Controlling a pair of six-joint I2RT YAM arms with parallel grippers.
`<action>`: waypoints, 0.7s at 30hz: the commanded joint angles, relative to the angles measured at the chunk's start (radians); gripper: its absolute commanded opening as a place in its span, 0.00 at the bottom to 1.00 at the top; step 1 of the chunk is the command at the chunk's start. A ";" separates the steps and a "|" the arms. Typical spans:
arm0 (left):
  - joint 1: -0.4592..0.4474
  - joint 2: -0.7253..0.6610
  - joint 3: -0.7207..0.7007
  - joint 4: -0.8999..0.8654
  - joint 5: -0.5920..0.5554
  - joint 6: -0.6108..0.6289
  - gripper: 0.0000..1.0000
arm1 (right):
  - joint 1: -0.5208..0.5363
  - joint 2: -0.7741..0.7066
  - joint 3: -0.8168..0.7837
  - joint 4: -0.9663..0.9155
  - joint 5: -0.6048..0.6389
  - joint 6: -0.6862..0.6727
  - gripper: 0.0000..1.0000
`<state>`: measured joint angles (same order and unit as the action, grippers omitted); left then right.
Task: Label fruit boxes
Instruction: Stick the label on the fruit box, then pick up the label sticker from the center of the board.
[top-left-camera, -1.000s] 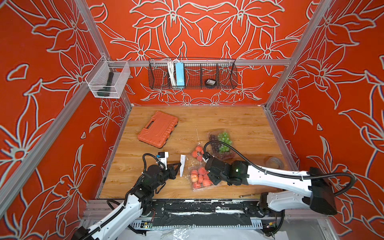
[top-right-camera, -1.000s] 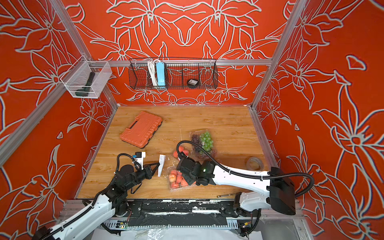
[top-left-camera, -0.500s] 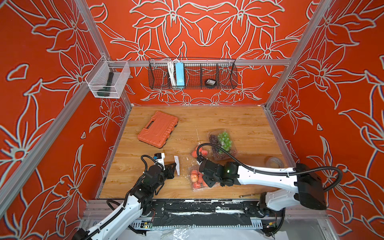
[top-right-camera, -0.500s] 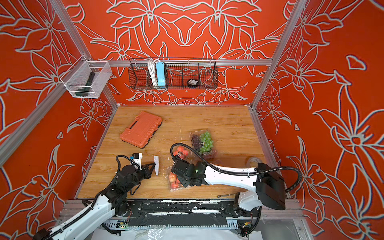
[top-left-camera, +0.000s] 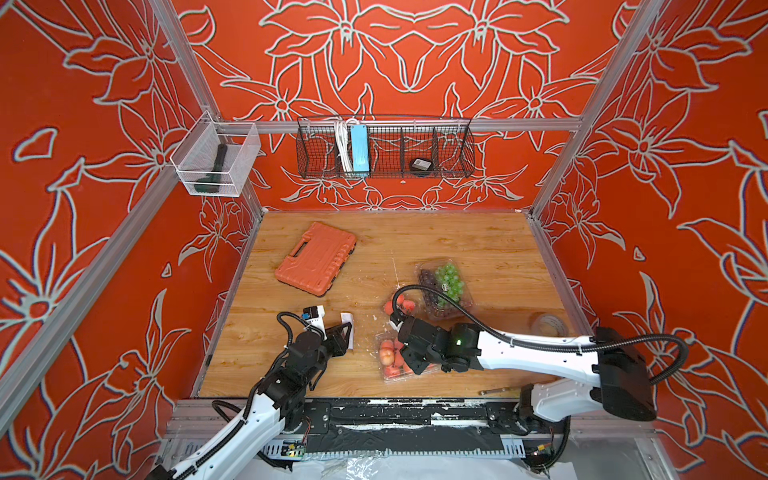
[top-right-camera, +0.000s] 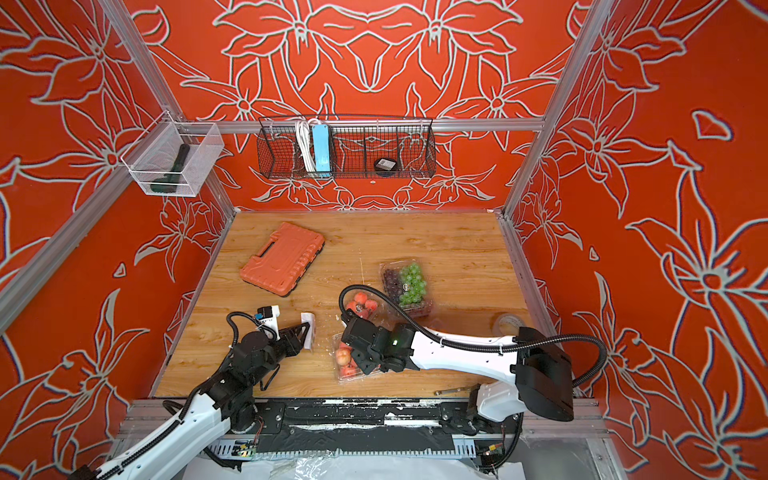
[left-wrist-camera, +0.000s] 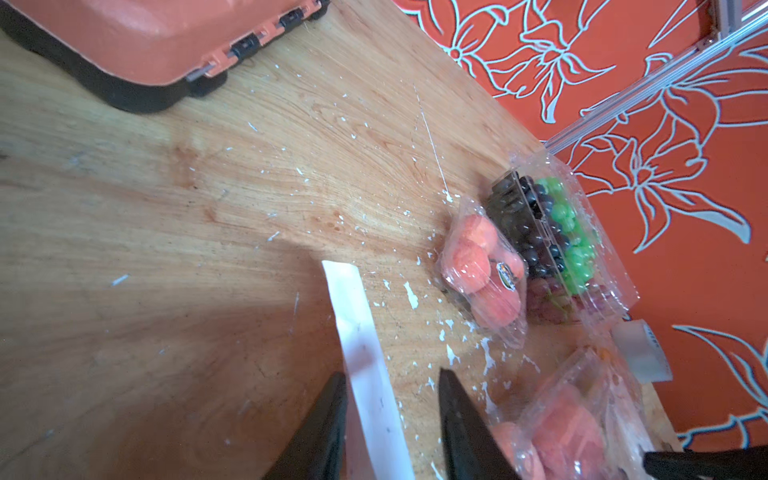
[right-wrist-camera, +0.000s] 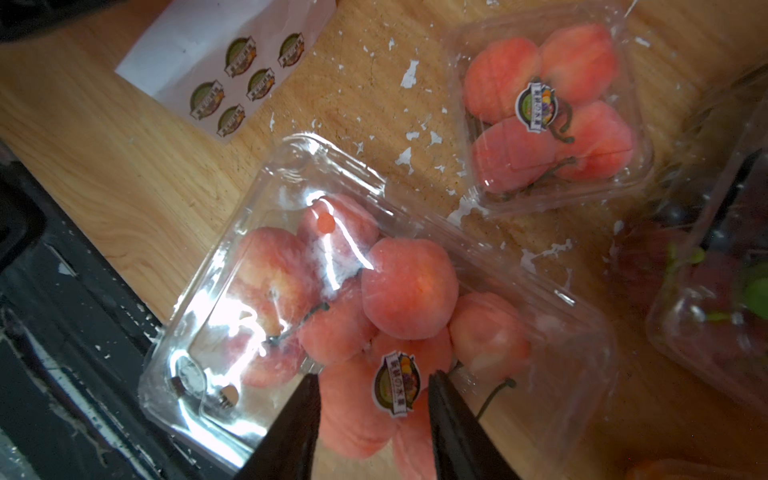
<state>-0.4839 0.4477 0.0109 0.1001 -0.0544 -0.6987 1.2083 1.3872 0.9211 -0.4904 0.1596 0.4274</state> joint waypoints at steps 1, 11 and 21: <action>0.006 -0.009 0.006 -0.031 -0.033 -0.012 0.66 | 0.005 -0.061 -0.021 0.018 0.021 0.001 0.44; 0.005 0.054 0.013 -0.013 -0.098 -0.043 0.99 | 0.005 -0.039 -0.039 0.008 0.012 0.002 0.05; 0.005 0.087 0.015 0.015 -0.083 -0.023 0.99 | 0.004 0.054 -0.020 -0.026 0.029 0.010 0.00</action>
<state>-0.4839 0.5442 0.0109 0.0925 -0.1196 -0.7223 1.2079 1.4250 0.8982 -0.4778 0.1688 0.4274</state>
